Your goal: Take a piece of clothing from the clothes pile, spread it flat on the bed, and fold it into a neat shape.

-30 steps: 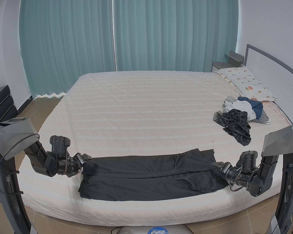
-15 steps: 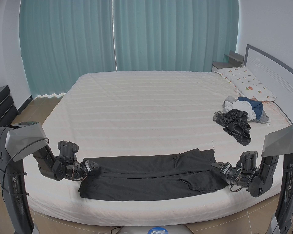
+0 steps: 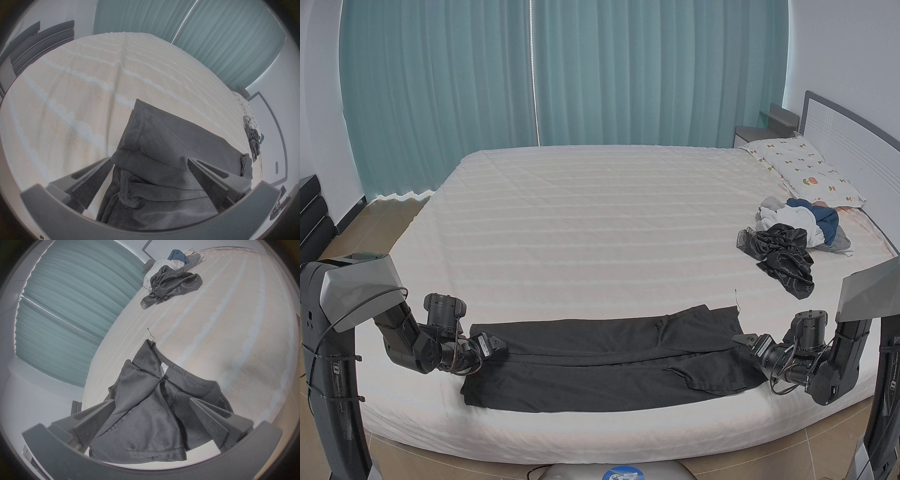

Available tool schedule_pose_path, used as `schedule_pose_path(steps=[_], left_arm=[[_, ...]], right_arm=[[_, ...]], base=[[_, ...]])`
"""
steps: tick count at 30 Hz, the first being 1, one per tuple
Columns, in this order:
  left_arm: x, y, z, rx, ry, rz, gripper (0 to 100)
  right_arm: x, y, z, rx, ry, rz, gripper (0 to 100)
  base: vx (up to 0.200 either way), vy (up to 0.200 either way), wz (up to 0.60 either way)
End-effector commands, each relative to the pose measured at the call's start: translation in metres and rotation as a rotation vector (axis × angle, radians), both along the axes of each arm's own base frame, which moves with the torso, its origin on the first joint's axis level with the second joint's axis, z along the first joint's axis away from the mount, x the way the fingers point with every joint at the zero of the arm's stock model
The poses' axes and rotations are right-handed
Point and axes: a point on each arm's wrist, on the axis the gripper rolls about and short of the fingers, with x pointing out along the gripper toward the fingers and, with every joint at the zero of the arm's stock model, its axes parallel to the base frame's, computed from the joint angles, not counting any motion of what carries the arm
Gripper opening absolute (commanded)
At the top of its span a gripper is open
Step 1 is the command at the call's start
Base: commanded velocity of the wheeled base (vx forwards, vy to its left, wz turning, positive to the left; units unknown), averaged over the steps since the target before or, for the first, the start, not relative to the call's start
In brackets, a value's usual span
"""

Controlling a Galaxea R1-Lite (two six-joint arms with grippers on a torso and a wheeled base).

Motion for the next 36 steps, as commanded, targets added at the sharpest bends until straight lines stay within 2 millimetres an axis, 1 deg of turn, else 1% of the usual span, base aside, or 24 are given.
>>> schedule_pose_path(steps=[1,13,17,20,23,36], left_arm=[[0.000,-0.002,-0.002,-0.001,0.005,-0.006,0],[-0.001,-0.005,0.000,-0.001,-0.003,-0.013,0],[-0.002,-0.001,0.005,-0.003,-0.041,0.001,0],[-0.003,0.008,0.012,0.003,-0.055,0.032,0],[-0.003,0.013,0.015,0.003,-0.059,0.047,0],[-0.005,0.013,0.011,0.006,-0.043,0.047,0]], right_arm=[[0.000,0.000,0.000,0.000,-0.001,0.001,100],[0.000,0.000,0.000,-0.001,0.001,-0.001,100],[-0.002,0.000,-0.001,-0.002,0.007,-0.001,100],[-0.003,-0.001,0.000,-0.001,-0.003,-0.002,100],[-0.004,-0.002,0.000,-0.001,-0.006,-0.005,100],[-0.004,-0.001,0.000,-0.001,-0.004,-0.004,100]], base=[[0.000,0.000,0.00],[0.000,0.000,0.00],[0.000,0.000,0.00],[0.000,0.000,0.00],[0.000,0.000,0.00],[0.000,0.000,0.00]])
